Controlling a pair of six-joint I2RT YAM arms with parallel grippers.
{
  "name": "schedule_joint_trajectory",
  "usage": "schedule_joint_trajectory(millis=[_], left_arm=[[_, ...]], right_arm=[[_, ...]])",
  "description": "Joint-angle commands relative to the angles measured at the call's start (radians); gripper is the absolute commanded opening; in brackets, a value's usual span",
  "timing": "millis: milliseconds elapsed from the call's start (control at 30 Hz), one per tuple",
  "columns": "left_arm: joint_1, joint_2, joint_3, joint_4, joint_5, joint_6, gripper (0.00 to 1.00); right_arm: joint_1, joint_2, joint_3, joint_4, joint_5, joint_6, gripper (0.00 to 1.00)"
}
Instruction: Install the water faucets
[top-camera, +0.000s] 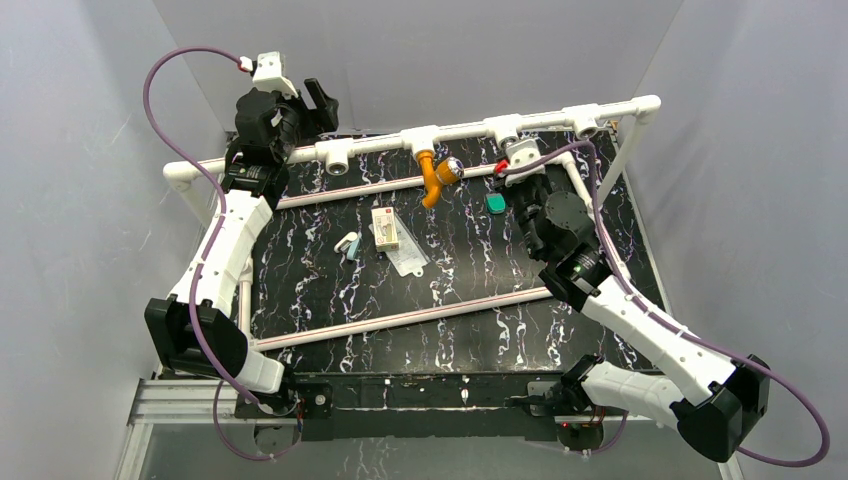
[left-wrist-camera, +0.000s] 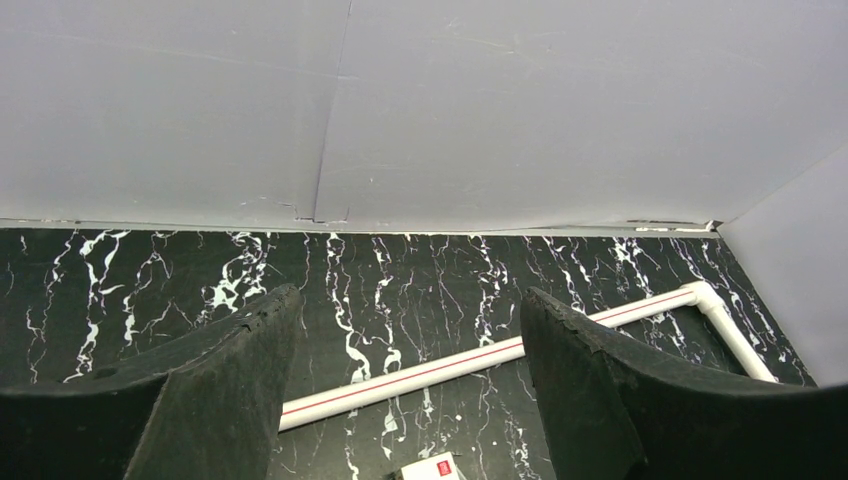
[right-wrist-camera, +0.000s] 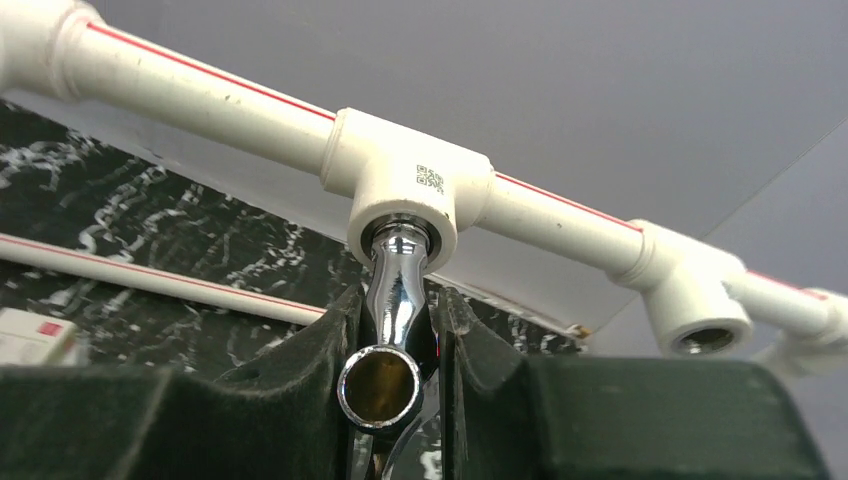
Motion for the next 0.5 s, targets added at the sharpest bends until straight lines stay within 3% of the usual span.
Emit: schedule_joint_trajectory(millis=[0, 467], left_arm=[[0.011, 0.111, -0.112, -0.284, -0.002, 0.0, 0.77], [0.012, 0.111, -0.113, -0.283, 0.035, -0.004, 0.77]], right_arm=[[0.009, -0.014, 0.041, -0.002, 0.004, 0.359, 0.01], [0.009, -0.055, 0.017, -0.003, 0.118, 1.067, 0.01]])
